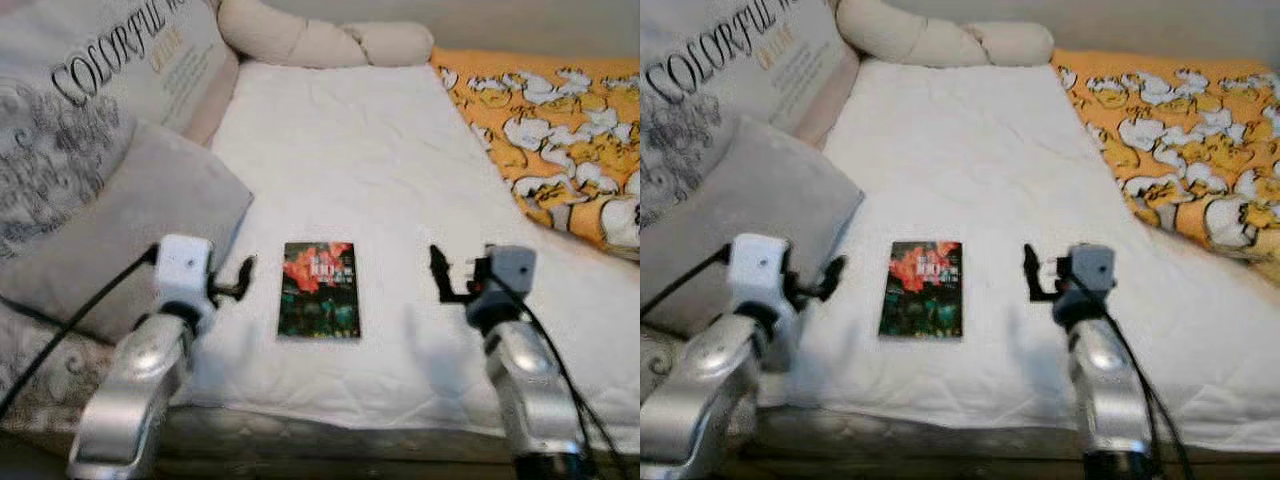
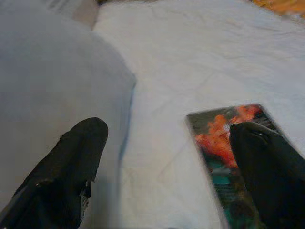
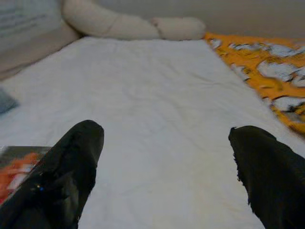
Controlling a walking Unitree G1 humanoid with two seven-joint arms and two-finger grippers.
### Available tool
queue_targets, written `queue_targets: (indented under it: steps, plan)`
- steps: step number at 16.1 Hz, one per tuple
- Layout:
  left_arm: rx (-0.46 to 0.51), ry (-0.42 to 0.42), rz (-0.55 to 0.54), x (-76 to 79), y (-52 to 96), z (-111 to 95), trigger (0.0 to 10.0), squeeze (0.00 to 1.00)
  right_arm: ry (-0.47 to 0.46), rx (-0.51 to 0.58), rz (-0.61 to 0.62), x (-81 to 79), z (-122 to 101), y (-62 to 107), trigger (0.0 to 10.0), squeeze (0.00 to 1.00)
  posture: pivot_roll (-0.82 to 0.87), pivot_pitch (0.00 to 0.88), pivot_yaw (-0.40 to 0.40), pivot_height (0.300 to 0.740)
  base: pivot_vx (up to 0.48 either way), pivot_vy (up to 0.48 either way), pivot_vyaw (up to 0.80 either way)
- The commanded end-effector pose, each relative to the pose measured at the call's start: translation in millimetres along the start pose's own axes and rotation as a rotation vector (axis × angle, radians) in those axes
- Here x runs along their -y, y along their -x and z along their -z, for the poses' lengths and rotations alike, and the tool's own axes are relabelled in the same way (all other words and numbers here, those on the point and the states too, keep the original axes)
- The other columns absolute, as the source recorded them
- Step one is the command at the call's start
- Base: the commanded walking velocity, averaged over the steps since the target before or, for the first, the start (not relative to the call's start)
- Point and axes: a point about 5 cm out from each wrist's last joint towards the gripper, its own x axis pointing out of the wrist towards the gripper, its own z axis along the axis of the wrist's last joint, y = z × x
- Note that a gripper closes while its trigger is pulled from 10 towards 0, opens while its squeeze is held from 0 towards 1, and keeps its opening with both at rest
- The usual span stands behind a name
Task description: Clean up the room
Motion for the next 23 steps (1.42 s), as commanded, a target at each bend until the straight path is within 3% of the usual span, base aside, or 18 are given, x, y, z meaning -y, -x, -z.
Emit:
queue_targets:
  steps: [1,6,23]
  plan:
    - [0.009,-0.005,-0.034,-4.5,2.6,0,10.0,0.0,-0.024,-0.019,-0.017,-4.2,-1,2.3,10.0,1.0,0.0,0.0,-0.051,0.74,0.0,-0.341,0.0]
    - [0.01,-0.013,-0.031,-3.7,3.7,2,10.0,0.0,-0.078,-0.057,-0.016,-13.4,7,8.2,10.0,1.0,-0.01,0.0,-0.045,0.74,0.0,-0.341,0.0]
    - [0.024,-0.039,-0.027,-5.0,-1.8,-1,10.0,0.0,-0.039,-0.106,-0.005,-14.4,12,7.0,10.0,1.0,-0.01,0.0,-0.046,0.74,0.0,-0.343,0.0]
